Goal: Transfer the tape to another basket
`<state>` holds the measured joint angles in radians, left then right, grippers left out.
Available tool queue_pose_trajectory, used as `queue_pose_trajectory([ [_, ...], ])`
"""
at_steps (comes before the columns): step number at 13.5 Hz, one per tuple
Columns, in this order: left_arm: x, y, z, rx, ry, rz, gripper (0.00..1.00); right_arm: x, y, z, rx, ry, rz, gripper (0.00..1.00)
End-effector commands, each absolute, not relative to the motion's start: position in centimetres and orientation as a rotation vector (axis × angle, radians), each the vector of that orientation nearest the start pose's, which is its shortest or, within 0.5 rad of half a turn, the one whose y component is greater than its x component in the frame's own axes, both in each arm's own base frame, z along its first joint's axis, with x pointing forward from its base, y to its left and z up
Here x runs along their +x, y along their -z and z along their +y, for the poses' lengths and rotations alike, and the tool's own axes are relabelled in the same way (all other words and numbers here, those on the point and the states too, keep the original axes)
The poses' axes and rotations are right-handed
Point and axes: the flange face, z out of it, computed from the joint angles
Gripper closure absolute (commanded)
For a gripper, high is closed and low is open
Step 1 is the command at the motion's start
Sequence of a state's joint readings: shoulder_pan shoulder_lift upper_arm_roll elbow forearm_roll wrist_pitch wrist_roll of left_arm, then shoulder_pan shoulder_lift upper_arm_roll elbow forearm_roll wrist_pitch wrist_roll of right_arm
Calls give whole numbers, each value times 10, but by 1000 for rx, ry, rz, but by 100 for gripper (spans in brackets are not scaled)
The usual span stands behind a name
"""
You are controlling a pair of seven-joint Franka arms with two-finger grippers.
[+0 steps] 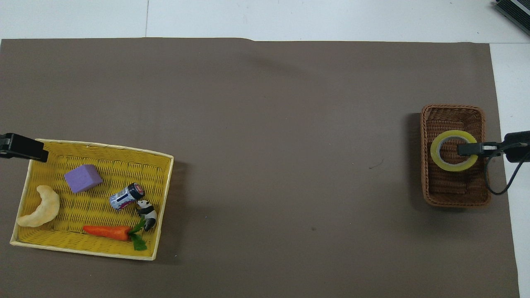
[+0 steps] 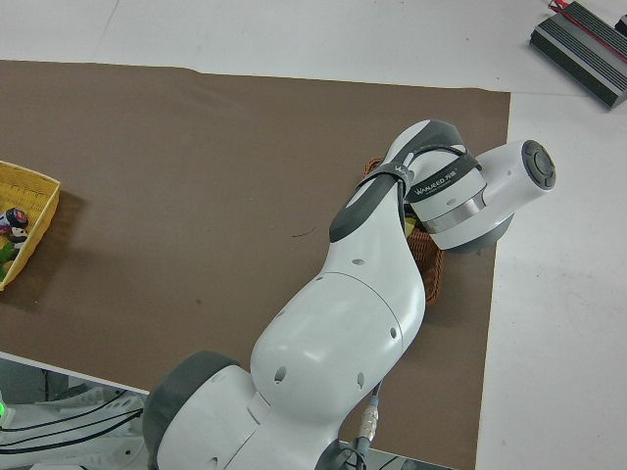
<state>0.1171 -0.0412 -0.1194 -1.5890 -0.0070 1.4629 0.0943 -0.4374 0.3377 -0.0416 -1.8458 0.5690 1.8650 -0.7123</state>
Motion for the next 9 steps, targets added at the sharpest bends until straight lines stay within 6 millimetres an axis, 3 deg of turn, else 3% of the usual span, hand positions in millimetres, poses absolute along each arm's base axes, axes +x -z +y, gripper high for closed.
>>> queue_pose_trajectory([
  [1, 525, -635, 2, -3125, -124, 147, 0, 549, -331, -240, -2551, 63, 9, 100],
  [9, 525, -635, 3, -3125, -127, 145, 0, 546, -327, -239, -2565, 49, -17, 100],
])
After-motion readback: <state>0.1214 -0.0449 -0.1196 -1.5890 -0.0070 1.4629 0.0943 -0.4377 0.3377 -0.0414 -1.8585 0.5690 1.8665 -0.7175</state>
